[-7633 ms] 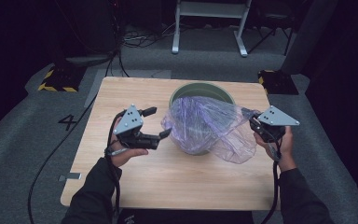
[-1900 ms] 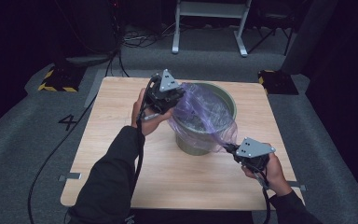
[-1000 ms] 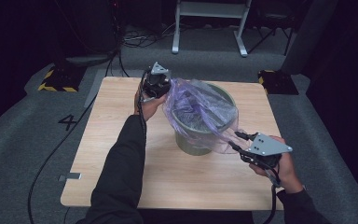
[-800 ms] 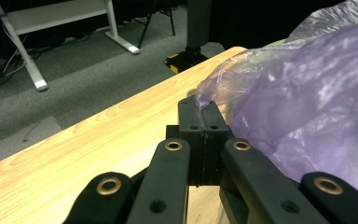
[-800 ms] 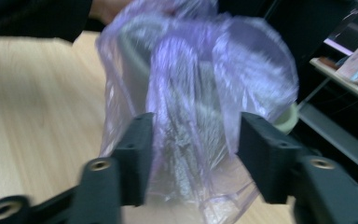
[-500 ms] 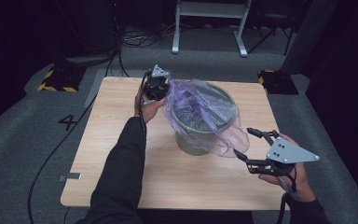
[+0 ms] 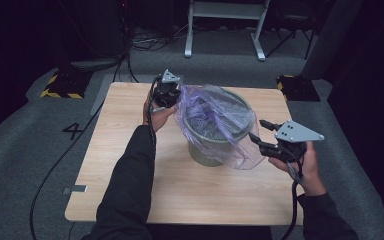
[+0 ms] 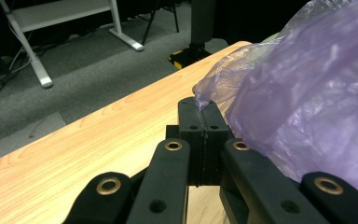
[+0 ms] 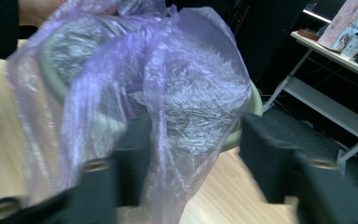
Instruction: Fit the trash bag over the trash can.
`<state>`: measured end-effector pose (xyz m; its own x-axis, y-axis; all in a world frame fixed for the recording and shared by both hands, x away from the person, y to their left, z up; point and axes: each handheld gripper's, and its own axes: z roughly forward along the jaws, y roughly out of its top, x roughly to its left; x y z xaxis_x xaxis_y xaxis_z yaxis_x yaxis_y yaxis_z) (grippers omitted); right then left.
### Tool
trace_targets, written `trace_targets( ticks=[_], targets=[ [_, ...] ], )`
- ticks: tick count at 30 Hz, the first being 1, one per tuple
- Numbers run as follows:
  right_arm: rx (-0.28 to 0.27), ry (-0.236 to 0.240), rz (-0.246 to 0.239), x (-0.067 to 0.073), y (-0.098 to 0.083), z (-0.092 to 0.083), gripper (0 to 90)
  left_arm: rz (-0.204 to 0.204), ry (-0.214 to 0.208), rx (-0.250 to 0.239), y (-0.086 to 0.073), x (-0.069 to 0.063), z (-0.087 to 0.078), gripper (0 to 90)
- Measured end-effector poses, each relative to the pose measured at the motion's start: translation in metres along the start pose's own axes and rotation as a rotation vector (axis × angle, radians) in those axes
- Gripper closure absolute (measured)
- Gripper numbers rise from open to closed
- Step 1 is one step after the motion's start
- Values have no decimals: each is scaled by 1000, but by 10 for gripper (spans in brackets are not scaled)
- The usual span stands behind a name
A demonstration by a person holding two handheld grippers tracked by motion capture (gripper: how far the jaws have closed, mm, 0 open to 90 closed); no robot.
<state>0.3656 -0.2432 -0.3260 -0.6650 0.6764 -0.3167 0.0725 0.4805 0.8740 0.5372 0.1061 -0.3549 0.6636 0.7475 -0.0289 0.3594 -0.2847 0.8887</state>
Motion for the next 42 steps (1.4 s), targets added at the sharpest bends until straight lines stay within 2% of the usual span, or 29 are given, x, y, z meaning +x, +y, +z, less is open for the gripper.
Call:
trace_targets(
  ticks=[1,3,5,6,7,9,11,13,14,15,16,18,19,22,26,27,32,35,37,40,41,42],
  targets=[
    [6,-12,-12,-4,-1,4,661,6,-1,8,-1,0,1,897],
    [8,-17,-9,-6,-1,6,689,8,0,12,-1,1,2,896],
    [11,-12,2,-12,-1,11,803,-2,-9,14,-2,1,4,897],
    [11,-12,2,-12,-1,11,803,-2,-9,14,-2,1,4,897],
    [9,-17,0,-15,-3,14,856,4,-7,24,-3,0,6,897],
    [9,-30,12,-19,-5,17,886,3,-7,31,-5,0,9,897],
    [3,-34,26,-22,-7,18,890,5,-6,34,-6,0,10,897],
    [-11,-39,100,-34,-13,22,899,0,-8,49,-11,2,14,897],
    [-11,-39,100,-34,-13,22,899,0,-8,49,-11,2,14,897],
    [-12,-45,151,-42,-17,26,900,-7,-7,63,-15,3,16,897],
    [-12,-45,151,-42,-17,26,900,-7,-7,63,-15,3,16,897],
    [-14,-43,198,-49,-21,31,900,-9,-13,68,-18,4,17,897],
    [-13,-35,245,-54,-26,36,899,-12,-16,83,-21,5,19,897],
    [13,-41,292,-61,-34,46,899,-16,-21,89,-26,5,21,897],
    [39,-53,311,-65,-41,56,900,-17,-33,94,-31,5,23,897],
    [47,-46,329,-66,-44,62,899,-21,-35,92,-33,5,24,896],
    [55,-60,334,-69,-46,71,900,-27,-37,99,-35,5,25,896],
    [34,-111,334,-73,-45,74,900,-15,-31,103,-35,5,26,897],
    [26,-124,346,-75,-47,77,900,-19,-32,103,-36,4,26,897],
    [34,-113,374,-78,-50,81,900,-20,-26,107,-37,4,27,897],
    [43,-87,404,-81,-53,87,900,-7,-20,117,-36,3,28,896],
    [46,-82,415,-82,-54,88,900,-9,-16,117,-35,2,28,896]
  ],
)
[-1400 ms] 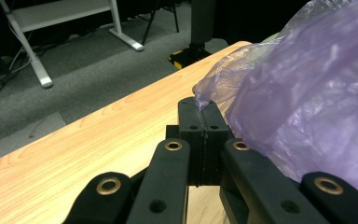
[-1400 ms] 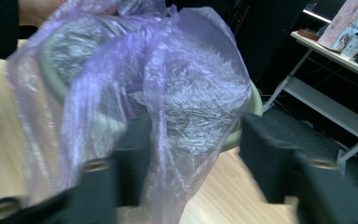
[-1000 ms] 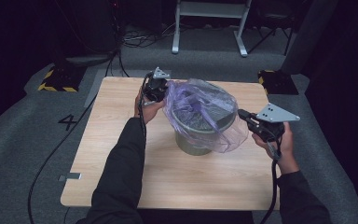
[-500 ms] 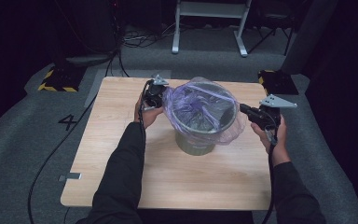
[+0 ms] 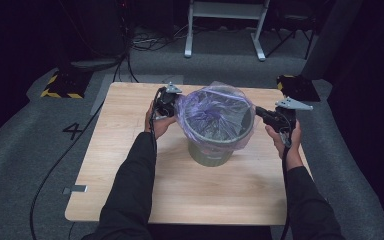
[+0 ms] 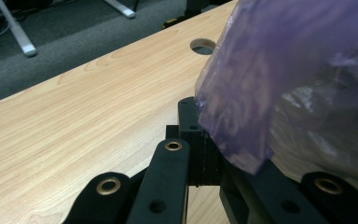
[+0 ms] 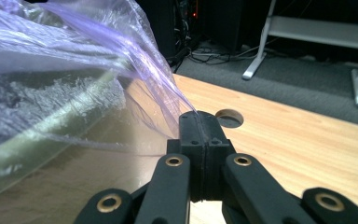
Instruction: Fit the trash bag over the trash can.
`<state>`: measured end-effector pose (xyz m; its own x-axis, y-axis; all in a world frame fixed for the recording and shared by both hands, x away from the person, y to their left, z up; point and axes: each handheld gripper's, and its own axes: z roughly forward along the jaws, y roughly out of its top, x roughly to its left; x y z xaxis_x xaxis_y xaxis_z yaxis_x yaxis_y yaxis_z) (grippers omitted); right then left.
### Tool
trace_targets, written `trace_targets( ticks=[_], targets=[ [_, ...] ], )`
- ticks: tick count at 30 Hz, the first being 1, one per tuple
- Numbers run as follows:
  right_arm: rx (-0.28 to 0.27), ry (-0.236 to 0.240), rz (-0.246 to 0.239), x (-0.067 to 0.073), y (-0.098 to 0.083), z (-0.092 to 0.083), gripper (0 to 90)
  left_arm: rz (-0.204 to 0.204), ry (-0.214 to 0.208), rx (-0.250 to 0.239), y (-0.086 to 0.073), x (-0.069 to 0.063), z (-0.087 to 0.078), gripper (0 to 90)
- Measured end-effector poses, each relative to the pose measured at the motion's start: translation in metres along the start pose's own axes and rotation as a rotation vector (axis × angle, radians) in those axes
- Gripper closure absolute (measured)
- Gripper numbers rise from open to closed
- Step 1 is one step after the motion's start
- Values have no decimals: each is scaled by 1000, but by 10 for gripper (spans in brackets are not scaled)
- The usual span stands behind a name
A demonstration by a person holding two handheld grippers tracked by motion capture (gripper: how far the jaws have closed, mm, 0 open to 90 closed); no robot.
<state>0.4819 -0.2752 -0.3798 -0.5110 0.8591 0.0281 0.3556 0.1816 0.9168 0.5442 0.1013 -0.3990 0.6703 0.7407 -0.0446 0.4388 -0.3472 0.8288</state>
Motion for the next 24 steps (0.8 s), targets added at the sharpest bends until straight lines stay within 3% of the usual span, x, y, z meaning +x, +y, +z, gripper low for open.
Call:
trace_targets(
  ticks=[8,10,11,19,24],
  targets=[
    [83,24,51,-7,-7,13,900,-4,3,-12,0,2,-3,881],
    [106,39,54,-7,-9,17,900,-7,1,-15,0,2,-3,881],
    [141,76,61,-6,-10,20,899,-6,7,-10,1,2,-3,881],
    [228,101,45,-2,-19,34,900,-6,-2,-29,3,1,-3,878],
    [253,110,50,-2,-26,36,899,-28,-13,-27,-2,4,-2,881]
  ],
)
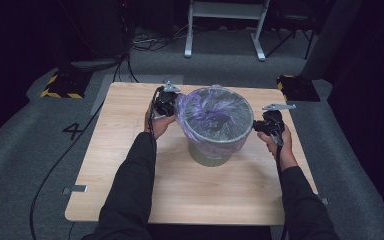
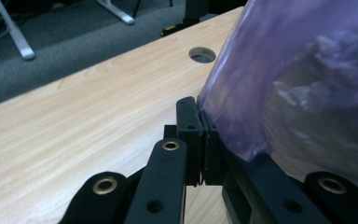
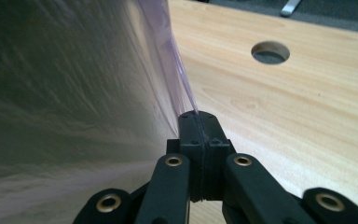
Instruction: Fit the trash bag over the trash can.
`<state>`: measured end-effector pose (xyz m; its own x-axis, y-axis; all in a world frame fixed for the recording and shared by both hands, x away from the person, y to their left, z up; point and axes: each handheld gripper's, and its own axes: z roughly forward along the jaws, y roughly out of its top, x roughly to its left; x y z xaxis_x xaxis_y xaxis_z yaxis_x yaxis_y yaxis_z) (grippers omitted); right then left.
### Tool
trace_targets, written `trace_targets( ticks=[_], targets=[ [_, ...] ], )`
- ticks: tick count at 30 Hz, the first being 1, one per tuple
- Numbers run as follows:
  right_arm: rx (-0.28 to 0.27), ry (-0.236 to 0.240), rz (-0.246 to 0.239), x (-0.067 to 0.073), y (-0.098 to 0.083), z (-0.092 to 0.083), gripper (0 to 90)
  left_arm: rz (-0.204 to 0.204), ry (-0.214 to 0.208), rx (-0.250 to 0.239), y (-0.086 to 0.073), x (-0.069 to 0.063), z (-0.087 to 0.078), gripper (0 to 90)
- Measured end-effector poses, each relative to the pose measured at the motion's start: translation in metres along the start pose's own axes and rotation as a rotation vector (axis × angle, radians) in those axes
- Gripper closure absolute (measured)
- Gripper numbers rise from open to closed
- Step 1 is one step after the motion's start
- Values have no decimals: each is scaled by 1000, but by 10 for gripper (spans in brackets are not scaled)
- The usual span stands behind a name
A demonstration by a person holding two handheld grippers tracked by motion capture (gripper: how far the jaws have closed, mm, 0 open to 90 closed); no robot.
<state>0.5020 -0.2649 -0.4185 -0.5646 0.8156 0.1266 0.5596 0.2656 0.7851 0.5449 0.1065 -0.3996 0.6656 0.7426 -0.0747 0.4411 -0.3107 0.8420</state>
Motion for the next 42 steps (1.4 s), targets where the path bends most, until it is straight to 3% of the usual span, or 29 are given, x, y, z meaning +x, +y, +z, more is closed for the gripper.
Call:
trace_targets(
  ticks=[4,8,11,14,17,20,24,25,28,30,32,33,34,35,38,42],
  targets=[
    [-9,11,2,-2,-4,-1,892,-27,1,-1,-9,5,-1,850],
    [-27,10,-7,-4,-7,-9,846,-52,16,-13,-16,12,-9,727],
    [-62,11,-45,-6,-10,-24,739,-64,21,-56,-21,17,-27,601],
    [-72,-6,-52,-7,-11,-31,699,-46,16,-73,-24,17,-38,545],
    [-89,-22,-95,-9,-14,-45,573,-23,22,-82,-28,17,-59,468],
    [-104,-9,-122,-10,-15,-54,545,-11,28,-88,-33,18,-73,372],
    [-119,-6,-142,-8,-16,-61,497,-17,14,-96,-38,22,-85,267],
    [-125,-3,-149,-6,-17,-64,465,-26,-9,-124,-42,26,-94,234],
    [-136,8,-174,-2,-17,-68,432,-25,-23,-144,-45,28,-102,219],
    [-136,44,-214,6,-17,-73,379,13,-22,-141,-49,25,-111,221],
    [-135,79,-246,13,-17,-76,339,19,-29,-141,-50,23,-113,223],
    [-138,96,-266,17,-18,-78,330,58,-31,-131,-52,17,-115,229],
    [-138,96,-266,17,-18,-78,330,58,-31,-131,-52,17,-115,236],
    [-145,110,-308,27,-19,-82,310,94,-35,-128,-54,9,-117,234],
    [-159,149,-344,39,-21,-85,291,144,-46,-115,-60,-2,-119,235],
    [-162,165,-389,52,-24,-85,258,162,-37,-97,-67,-6,-119,326]
  ],
)
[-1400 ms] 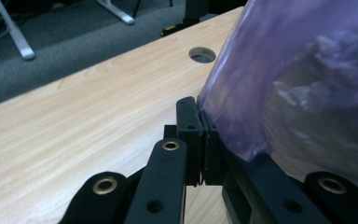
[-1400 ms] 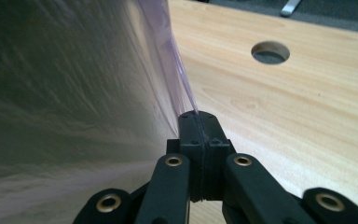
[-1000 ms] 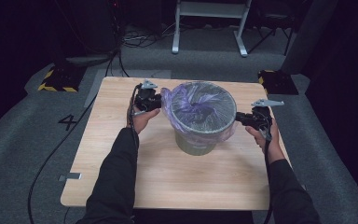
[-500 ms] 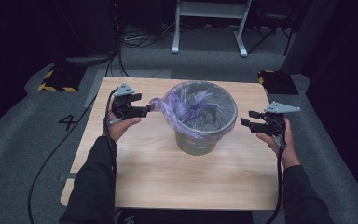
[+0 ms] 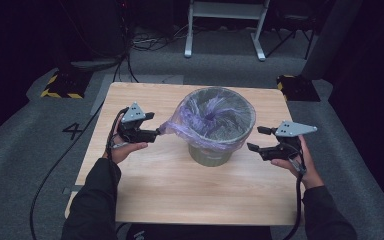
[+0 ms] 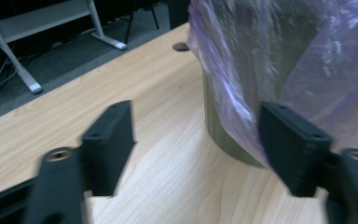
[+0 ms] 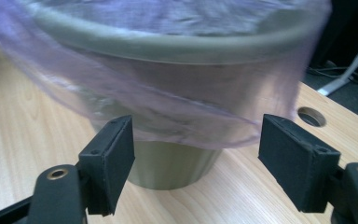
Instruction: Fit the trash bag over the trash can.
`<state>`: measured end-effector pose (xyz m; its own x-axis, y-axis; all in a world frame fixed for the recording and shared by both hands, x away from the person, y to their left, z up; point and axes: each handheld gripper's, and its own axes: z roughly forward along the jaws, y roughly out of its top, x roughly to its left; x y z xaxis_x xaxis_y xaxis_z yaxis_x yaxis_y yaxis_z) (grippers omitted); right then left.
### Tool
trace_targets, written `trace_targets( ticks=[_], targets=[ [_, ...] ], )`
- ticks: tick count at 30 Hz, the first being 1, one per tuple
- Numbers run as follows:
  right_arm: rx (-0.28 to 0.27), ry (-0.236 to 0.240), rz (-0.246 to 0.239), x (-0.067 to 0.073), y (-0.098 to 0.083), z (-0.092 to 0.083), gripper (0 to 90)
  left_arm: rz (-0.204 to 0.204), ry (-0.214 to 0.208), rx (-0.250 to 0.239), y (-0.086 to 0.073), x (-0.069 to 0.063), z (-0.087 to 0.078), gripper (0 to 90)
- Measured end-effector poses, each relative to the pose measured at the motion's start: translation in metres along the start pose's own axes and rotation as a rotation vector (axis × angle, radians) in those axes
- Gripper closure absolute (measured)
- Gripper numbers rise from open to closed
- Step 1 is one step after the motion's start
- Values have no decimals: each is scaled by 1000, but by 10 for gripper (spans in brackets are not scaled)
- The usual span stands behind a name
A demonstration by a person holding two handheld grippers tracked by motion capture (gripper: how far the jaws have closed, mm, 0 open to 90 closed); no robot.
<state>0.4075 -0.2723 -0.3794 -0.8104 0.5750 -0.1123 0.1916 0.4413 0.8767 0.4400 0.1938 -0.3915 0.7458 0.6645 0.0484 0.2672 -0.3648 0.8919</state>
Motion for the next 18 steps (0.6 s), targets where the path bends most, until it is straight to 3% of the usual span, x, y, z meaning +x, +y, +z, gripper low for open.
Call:
trace_targets(
  ticks=[2,6,8,16,17,18],
  targets=[
    [5,4,-30,7,1,2,240,-4,-21,-13,-3,0,-1,472],
    [7,18,-72,16,2,7,260,21,-35,-1,-5,-7,3,510],
    [22,-4,-87,20,2,11,280,44,-34,12,-5,-11,6,558],
    [11,-72,-118,30,0,19,593,92,-45,43,-6,-20,17,807],
    [2,-59,-124,30,-1,19,687,88,-50,52,-8,-21,21,841],
    [2,-59,-124,30,-1,19,687,88,-50,52,-8,-21,21,858]
  ],
)
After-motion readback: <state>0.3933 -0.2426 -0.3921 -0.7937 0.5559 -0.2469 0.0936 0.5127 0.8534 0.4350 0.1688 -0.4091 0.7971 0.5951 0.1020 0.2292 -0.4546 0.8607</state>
